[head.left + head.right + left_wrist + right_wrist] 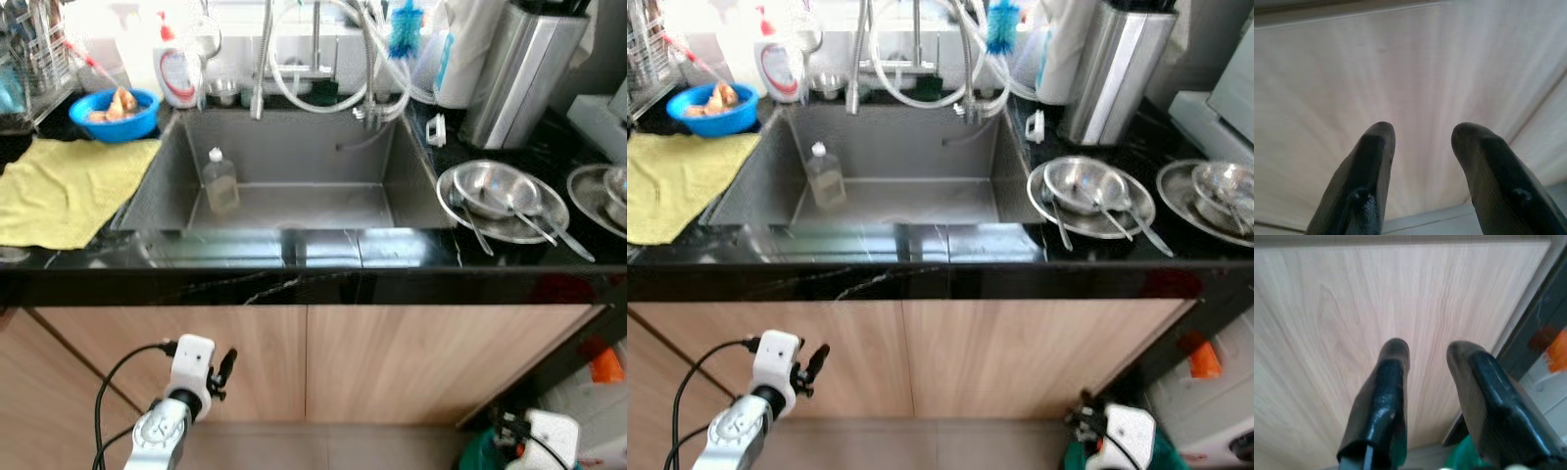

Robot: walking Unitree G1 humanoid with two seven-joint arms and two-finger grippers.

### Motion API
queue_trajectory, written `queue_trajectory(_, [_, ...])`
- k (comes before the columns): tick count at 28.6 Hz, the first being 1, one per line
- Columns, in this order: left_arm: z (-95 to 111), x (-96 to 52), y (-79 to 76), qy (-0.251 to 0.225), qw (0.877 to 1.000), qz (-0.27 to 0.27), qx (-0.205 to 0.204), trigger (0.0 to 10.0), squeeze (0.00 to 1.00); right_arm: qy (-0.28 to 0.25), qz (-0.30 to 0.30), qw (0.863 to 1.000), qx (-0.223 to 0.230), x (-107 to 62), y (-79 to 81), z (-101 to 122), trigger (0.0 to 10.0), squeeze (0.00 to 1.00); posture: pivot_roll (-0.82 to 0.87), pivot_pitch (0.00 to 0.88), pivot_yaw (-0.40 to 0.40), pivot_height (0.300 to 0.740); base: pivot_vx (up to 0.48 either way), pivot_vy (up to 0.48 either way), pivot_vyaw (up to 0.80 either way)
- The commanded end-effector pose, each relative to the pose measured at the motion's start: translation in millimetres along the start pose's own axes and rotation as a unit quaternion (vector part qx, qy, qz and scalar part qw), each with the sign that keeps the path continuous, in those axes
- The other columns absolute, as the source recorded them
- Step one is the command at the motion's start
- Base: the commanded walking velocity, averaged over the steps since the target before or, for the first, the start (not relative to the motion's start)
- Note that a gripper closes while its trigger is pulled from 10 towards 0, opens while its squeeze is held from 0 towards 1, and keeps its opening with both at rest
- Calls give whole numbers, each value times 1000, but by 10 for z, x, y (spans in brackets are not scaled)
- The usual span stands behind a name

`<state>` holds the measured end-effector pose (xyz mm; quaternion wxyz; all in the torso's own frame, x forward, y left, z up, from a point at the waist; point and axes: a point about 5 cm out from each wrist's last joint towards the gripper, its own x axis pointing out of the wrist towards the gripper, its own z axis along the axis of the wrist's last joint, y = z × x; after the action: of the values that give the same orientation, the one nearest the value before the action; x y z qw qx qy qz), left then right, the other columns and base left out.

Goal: Kitchen organization

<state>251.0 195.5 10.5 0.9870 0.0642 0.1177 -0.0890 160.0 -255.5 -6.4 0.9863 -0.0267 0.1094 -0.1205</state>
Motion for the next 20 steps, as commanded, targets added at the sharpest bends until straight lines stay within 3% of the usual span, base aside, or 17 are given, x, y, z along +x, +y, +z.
queue_trajectory(1, [111, -37, 17, -19, 1000, 16, 1, 10000, 0, -33, 2, 999, -3, 9, 82, 213, 10000, 0, -62, 0, 11, 740, 0, 0, 0])
queue_trajectory(8, [316, -194, 120, -63, 995, 70, -9, 10000, 0, -70, 0, 997, -11, -65, 153, 515, 10000, 0, -62, 0, 8, 740, 0, 0, 0])
queue_trajectory(11, [375, -328, 138, -66, 994, 84, -7, 10000, 0, -75, 3, 997, -26, -224, 208, 615, 10000, 0, -69, 0, 11, 740, 0, 0, 0])
queue_trajectory(19, [504, -484, 168, -77, 991, 111, -8, 10000, 0, -64, -4, 997, -38, -380, 228, 689, 10000, 0, -69, 0, 15, 740, 0, 0, 0])
queue_trajectory(20, [573, -555, 205, -88, 988, 128, -10, 10000, 0, -63, -9, 997, -40, -421, 219, 729, 10000, 0, -63, 0, 12, 740, 0, 0, 0])
